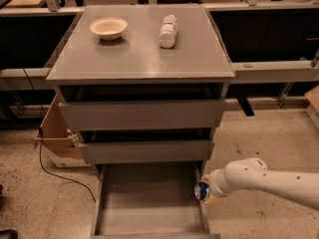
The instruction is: Pick pepsi can from bottom drawer and place on counter
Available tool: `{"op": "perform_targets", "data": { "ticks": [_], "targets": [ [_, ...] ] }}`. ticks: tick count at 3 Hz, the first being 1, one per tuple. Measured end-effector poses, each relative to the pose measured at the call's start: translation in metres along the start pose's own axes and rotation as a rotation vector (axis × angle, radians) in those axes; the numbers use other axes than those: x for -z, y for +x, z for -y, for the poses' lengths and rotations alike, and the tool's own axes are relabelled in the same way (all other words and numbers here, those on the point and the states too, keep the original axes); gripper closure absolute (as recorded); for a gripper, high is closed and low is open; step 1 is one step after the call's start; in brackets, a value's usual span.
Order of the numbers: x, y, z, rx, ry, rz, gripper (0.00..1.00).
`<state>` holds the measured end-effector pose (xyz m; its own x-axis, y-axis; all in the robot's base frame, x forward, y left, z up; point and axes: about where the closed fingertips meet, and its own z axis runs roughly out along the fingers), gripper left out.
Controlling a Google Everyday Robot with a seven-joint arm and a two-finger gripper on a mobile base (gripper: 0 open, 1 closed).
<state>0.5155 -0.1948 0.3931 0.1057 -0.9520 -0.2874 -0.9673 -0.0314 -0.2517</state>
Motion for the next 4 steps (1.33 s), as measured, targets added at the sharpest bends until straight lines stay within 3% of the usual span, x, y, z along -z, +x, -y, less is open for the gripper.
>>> {"op": "perform_targets", "data": {
  "ticks": [1,3,4],
  "targets": [
    [0.045,-0.006,0.012,0.01,0.076,0.002,1.0],
    [0.19,-0.021,0.043,0.043,0.285,0.022,1.0],
    [0.261,-0.016,0.05,0.037,0.408,0.04,1.0]
  ]
}}
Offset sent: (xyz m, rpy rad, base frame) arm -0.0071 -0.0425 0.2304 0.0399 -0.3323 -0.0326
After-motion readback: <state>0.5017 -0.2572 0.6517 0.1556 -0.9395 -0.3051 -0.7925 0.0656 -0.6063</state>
